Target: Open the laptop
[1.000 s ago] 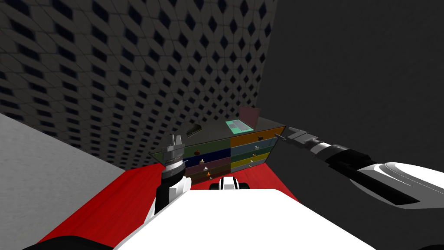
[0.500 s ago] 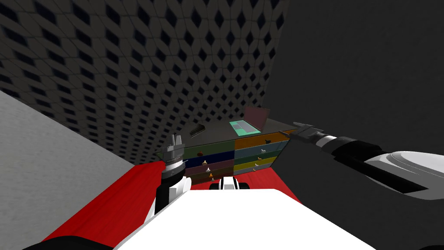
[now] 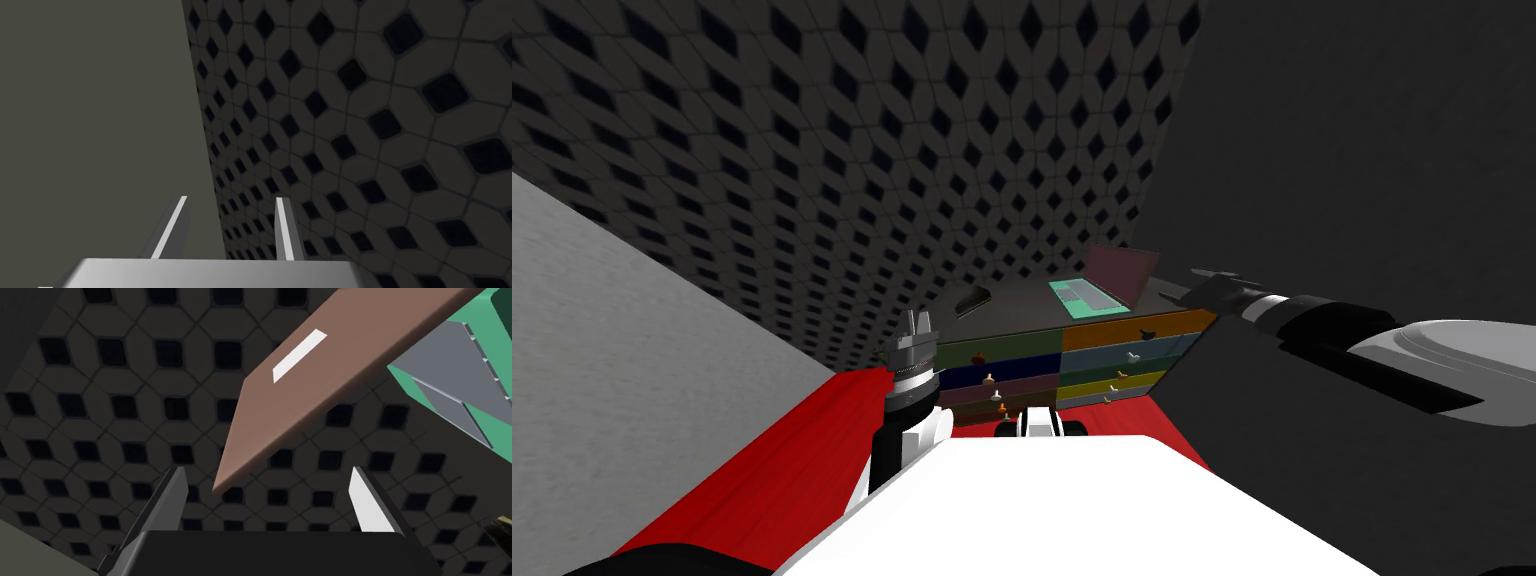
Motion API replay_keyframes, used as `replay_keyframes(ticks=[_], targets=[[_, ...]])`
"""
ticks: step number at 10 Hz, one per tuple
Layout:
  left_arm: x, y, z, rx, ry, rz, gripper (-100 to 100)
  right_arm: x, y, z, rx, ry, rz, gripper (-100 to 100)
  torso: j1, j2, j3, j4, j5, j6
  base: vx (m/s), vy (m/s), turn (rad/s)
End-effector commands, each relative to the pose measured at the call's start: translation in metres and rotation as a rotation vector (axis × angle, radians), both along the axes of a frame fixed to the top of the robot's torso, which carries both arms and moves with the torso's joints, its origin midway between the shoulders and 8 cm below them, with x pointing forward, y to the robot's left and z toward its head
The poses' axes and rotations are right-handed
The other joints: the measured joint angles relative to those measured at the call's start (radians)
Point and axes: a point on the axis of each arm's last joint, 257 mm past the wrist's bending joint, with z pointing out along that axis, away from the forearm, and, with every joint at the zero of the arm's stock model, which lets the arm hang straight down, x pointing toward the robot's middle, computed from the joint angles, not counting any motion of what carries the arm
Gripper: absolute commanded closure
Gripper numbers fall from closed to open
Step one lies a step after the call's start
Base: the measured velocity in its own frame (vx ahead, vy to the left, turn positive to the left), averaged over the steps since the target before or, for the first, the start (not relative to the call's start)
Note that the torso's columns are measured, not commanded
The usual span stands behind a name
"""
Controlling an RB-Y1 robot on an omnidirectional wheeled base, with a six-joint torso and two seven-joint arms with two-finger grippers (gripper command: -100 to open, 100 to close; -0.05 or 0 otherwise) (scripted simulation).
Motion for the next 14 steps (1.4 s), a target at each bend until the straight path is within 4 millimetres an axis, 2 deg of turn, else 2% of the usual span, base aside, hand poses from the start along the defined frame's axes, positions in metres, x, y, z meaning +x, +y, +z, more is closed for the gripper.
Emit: replay_keyframes(ticks=[1, 5, 6, 7, 8, 9, 14], targets=[[0.0, 0.0, 0.0, 0.0, 0.0, 0.0, 0, 0.008, -0.007, 0.019, -0.08, -0.014, -0.011, -100, 0.001, -0.001, -0.001, 0.0, 0.0, 0.0, 0.052, 0.022, 0.09], [0.0, 0.0, 0.0, 0.0, 0.0, 0.0, 0, 0.019, -0.007, 0.041, -0.175, -0.032, -0.013, -100, 0.0, -0.001, -0.001, -0.001, 0.0, 0.0, 0.044, 0.017, 0.052], [0.0, 0.0, 0.0, 0.0, 0.0, 0.0, 0, 0.017, -0.007, 0.036, -0.159, -0.029, -0.013, -100, 0.0, -0.001, -0.001, 0.0, 0.0, 0.0, -0.001, -0.007, 0.019], [0.0, 0.0, 0.0, 0.0, 0.0, 0.0, 0, 0.02, -0.008, 0.043, -0.164, -0.03, -0.01, -100, 0.0, 0.0, 0.0, 0.0, 0.0, 0.0, 0.016, -0.012, 0.034], [0.0, 0.0, 0.0, 0.0, 0.0, 0.0, 0, 0.019, -0.007, 0.04, -0.164, -0.03, -0.012, -100, 0.0, -0.001, -0.001, 0.0, 0.0, 0.0, -0.001, -0.01, 0.026], [0.0, 0.0, 0.0, 0.0, 0.0, 0.0, 0, 0.019, -0.007, 0.04, -0.164, -0.03, -0.011, 100, 0.001, -0.001, -0.001, 0.0, 0.0, 0.0, 0.0, 0.0, 0.0], [0.0, 0.0, 0.0, 0.0, 0.0, 0.0, 0, 0.019, 0.013, 0.036, -0.402, -0.039, -0.001, 100, -0.007, -0.004, -0.002, -0.003, -0.003, 0.004, -0.007, 0.054, -0.029]])
